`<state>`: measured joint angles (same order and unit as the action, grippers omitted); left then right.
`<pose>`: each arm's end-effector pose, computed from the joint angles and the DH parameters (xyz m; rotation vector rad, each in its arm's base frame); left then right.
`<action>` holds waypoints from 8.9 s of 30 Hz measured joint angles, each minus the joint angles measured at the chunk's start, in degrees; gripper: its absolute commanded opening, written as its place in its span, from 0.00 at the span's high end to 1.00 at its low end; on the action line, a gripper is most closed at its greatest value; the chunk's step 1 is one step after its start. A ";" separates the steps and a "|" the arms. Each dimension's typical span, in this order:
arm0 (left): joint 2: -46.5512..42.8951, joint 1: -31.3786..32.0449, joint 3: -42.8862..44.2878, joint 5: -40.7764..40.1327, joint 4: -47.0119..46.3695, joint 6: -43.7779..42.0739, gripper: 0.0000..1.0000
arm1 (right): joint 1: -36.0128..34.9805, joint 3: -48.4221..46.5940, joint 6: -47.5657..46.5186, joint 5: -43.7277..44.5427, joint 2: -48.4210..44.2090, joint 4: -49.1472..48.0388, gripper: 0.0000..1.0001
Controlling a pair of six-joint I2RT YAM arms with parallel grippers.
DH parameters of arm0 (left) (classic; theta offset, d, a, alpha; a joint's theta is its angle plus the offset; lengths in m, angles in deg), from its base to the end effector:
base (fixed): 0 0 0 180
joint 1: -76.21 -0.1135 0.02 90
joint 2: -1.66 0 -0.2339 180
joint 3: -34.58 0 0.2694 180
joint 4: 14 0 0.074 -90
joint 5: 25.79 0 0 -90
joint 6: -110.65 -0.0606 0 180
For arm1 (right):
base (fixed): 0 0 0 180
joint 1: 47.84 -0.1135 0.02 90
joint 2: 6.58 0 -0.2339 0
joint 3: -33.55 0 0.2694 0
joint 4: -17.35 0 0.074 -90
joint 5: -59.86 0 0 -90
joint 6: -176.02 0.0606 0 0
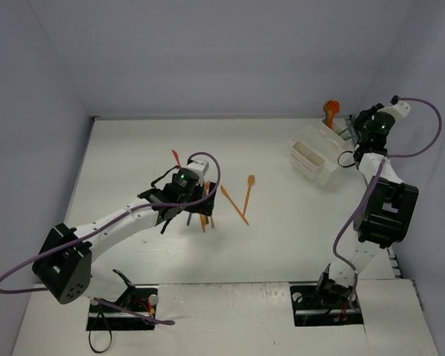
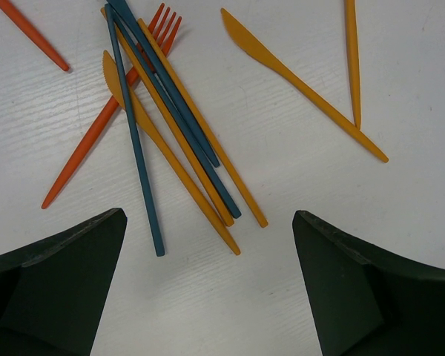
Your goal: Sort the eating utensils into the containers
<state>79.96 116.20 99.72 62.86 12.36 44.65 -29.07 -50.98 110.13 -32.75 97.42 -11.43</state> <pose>0.2604 -0.2166 0.1956 0.3104 2.3028 -0.5572 0.4396 -0.1465 0.2724 0.4798 1.3252 0.1093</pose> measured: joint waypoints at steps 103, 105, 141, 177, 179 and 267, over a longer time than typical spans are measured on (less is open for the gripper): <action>-13.14 -5.62 -3.00 -0.86 9.86 3.71 0.06 | -48.43 -16.43 4.75 16.16 9.75 50.68 1.00; -13.46 -5.62 -3.32 -1.08 9.87 3.71 0.06 | -47.95 -17.81 2.99 17.07 5.97 50.53 1.00; -15.88 -6.43 -5.79 -1.62 7.39 3.38 0.06 | -4.44 7.02 -8.49 8.77 -6.85 -13.16 1.00; -8.55 -6.97 -4.35 -0.10 7.10 2.62 0.06 | -3.43 2.03 -7.66 12.35 7.97 -28.12 0.99; -8.55 -6.97 -4.35 -0.06 7.10 2.62 0.06 | -3.48 2.05 -7.55 12.35 8.18 -28.34 0.97; 30.55 -16.25 21.75 10.95 15.37 -25.71 0.69 | -15.01 25.29 -2.88 -10.31 -44.27 39.09 0.20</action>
<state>110.51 99.95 121.47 73.81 27.73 18.93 -44.08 -25.69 107.25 -43.06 53.14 27.66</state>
